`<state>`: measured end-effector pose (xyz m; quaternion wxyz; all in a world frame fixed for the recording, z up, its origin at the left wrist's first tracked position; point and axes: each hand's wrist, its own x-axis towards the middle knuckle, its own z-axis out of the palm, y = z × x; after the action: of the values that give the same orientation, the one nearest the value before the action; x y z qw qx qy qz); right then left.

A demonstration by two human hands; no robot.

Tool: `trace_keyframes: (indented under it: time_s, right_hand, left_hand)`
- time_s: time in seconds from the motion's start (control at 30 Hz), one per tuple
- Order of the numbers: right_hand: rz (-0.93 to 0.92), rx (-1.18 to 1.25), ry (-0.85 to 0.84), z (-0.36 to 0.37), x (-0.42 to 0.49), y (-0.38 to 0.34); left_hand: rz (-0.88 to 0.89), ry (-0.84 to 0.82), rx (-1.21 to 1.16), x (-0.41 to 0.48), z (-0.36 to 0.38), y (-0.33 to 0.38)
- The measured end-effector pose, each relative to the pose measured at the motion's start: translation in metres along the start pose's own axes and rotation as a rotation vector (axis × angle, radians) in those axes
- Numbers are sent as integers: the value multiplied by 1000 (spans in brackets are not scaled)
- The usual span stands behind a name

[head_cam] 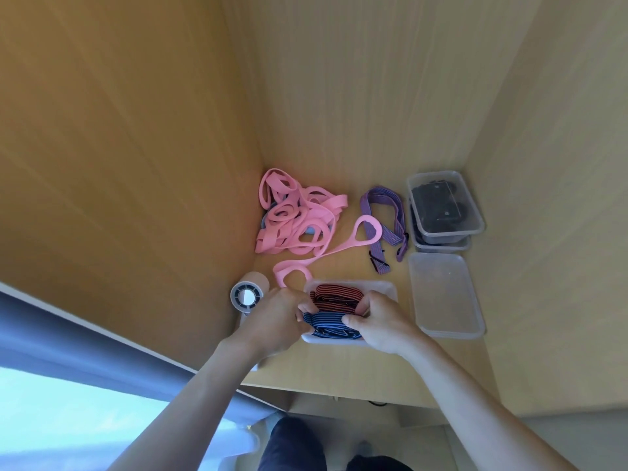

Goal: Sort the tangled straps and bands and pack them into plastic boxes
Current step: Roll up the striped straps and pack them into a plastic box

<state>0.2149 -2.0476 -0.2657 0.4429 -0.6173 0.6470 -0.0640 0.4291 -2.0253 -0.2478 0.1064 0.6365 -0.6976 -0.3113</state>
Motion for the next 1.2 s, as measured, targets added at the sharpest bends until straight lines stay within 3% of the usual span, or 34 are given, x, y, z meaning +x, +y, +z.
trace_keyframes:
  time_s: [0.73, 0.97, 1.2]
  right_hand:
    - [-9, -135, 119, 15, -4, -2]
    - [-76, -240, 131, 12, -3, -4]
    - [-191, -131, 191, 17, -11, 4]
  left_hand:
    - [58, -20, 161, 12, 1, 2]
    - [103, -24, 280, 15, 4, 8]
    - [140, -33, 323, 9, 10, 6]
